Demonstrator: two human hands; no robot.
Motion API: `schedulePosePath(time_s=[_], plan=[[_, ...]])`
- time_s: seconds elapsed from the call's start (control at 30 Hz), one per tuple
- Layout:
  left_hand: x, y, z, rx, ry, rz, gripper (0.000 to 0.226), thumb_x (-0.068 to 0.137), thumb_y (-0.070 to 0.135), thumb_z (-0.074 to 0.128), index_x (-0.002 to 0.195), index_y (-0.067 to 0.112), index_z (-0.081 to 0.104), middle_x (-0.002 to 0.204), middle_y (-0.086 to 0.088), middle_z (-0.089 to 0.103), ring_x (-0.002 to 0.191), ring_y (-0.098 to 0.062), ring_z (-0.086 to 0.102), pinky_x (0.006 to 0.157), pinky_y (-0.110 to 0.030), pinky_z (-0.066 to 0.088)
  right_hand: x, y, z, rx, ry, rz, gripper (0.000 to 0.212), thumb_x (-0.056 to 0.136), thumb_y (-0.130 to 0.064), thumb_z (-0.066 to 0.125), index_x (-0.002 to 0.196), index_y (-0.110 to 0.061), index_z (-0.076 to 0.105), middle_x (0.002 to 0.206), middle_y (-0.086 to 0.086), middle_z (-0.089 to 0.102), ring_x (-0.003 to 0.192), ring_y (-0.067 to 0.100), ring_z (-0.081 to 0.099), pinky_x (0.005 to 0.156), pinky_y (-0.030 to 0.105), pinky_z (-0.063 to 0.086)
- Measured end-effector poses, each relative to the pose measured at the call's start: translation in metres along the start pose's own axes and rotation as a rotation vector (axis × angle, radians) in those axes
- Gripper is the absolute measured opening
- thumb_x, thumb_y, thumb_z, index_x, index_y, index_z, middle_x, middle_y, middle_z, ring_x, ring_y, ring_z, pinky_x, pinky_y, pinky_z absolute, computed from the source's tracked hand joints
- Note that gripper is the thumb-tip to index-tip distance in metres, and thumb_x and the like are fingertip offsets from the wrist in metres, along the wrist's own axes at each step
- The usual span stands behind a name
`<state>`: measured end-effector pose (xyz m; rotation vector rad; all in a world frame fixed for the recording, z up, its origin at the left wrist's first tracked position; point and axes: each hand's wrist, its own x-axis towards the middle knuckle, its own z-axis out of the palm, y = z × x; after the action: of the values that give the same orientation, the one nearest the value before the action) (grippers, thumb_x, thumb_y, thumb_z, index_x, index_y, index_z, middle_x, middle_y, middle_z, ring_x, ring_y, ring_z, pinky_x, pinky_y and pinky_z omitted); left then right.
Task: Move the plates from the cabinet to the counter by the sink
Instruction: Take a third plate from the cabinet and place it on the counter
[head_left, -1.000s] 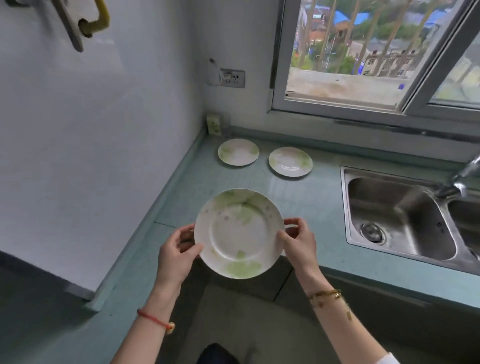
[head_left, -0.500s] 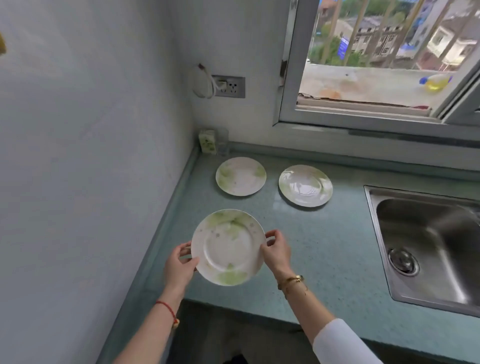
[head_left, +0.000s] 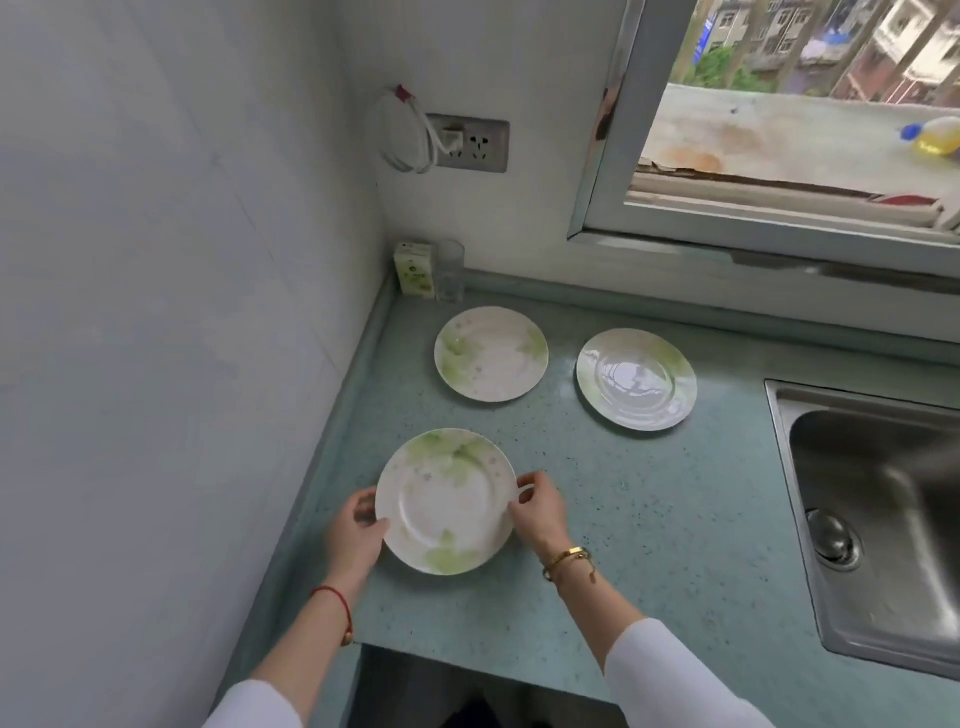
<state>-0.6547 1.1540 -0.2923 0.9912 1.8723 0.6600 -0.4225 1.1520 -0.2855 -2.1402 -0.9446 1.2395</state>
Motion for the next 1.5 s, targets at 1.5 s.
schedulePosePath(time_s=[1.5], plan=[[-0.225,0.022,0.017,-0.606,0.491,0.118,0.032,0.09,0.009,0.066,0.118,0.024,0.066,0.114,0.012,0.071,0.11,-0.004,0.066,0.104,-0.038,0.05,-0.105,-0.014,-0.121,0.177,-0.425,-0.453,0.022,0.094,-0.017,0.057,0.115,-0.015,0.062,0.111,0.004,0.066,0.102,0.019,0.063,0.087,0.033,0.054]])
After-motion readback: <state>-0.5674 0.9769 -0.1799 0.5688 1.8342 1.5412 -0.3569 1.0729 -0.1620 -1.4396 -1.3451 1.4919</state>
